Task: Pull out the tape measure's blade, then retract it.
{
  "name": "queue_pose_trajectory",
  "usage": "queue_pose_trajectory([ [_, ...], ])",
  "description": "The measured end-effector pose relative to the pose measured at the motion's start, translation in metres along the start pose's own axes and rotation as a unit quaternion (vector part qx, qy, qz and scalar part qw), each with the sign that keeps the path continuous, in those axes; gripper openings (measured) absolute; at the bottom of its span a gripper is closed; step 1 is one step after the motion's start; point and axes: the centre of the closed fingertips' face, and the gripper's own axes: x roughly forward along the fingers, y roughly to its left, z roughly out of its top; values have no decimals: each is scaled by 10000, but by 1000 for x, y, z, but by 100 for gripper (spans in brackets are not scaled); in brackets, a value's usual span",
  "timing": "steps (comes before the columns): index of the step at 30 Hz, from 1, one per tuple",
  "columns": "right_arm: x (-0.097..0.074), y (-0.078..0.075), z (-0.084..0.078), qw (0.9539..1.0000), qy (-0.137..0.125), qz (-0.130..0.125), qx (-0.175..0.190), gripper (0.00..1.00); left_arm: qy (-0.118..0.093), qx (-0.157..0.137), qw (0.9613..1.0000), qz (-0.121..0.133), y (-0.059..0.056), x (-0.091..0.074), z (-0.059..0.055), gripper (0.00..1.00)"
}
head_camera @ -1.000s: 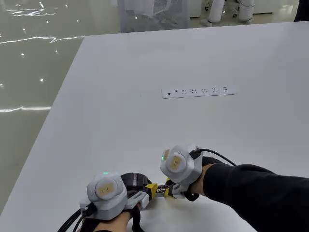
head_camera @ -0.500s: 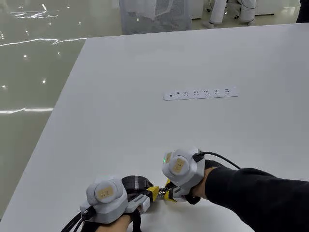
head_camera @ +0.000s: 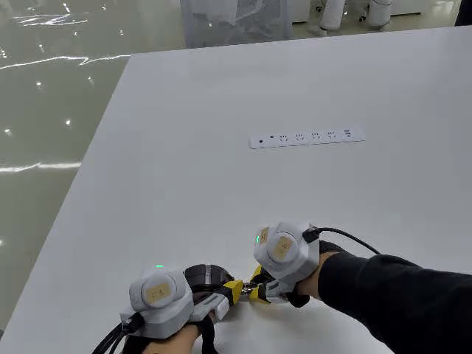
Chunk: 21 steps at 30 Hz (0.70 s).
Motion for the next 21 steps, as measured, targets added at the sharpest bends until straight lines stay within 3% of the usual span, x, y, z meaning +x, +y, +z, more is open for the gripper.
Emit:
queue_pose_trajectory([
  [21, 4, 3, 8, 9999, -96, 105, -6, 8, -74, -112, 9996, -249, 1, -3, 2, 60],
])
